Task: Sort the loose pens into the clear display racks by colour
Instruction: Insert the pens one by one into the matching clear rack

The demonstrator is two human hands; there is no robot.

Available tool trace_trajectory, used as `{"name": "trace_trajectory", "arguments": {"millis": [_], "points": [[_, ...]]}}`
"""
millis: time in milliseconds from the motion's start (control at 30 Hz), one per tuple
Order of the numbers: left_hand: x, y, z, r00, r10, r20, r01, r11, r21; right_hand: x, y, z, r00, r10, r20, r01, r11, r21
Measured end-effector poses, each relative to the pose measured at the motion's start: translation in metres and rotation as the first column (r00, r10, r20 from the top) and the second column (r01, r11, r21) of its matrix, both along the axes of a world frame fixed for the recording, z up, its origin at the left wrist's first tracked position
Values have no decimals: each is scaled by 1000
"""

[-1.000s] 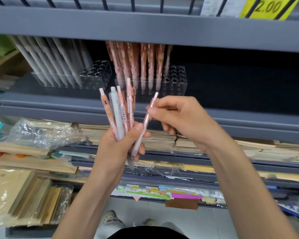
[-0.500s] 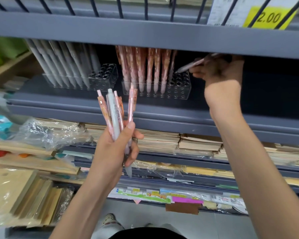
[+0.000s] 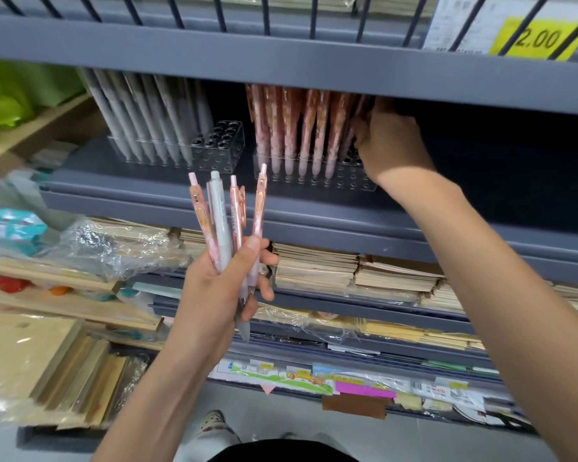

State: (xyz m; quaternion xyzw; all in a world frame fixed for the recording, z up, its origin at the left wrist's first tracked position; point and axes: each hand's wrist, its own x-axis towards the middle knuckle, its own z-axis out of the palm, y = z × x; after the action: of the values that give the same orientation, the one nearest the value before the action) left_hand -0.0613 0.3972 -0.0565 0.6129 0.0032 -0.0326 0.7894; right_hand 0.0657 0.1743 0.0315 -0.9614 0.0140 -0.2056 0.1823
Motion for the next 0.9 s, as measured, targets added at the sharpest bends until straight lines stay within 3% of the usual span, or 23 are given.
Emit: {"name": "trace_trajectory", "arguments": {"millis": [200, 333, 433, 500, 633, 900], "points": [[-5, 4, 0, 1000, 6, -19, -7, 1000, -29, 0, 4, 6, 999, -10, -50, 9, 999, -34], [-8, 7, -1, 1000, -14, -18, 14, 1000, -13, -4, -2, 5, 998, -35, -55, 43, 989, 144], [-8, 8, -2, 1000, 1, -7, -2, 1000, -21, -25, 0, -1, 993, -89, 82, 48, 910, 411], [-8, 7, -3, 1000, -1, 6, 2, 1000, -17, -51, 11, -8, 995, 9, 102, -72, 770, 635], [-10, 2, -5, 999, -30, 21, 30, 999, -17, -94, 37, -17, 898, 411, -156, -197, 694, 692], [-11, -9, -7, 992, -117, 43, 116, 993, 25, -108, 39, -18, 872, 459, -173, -153, 589, 793]]}}
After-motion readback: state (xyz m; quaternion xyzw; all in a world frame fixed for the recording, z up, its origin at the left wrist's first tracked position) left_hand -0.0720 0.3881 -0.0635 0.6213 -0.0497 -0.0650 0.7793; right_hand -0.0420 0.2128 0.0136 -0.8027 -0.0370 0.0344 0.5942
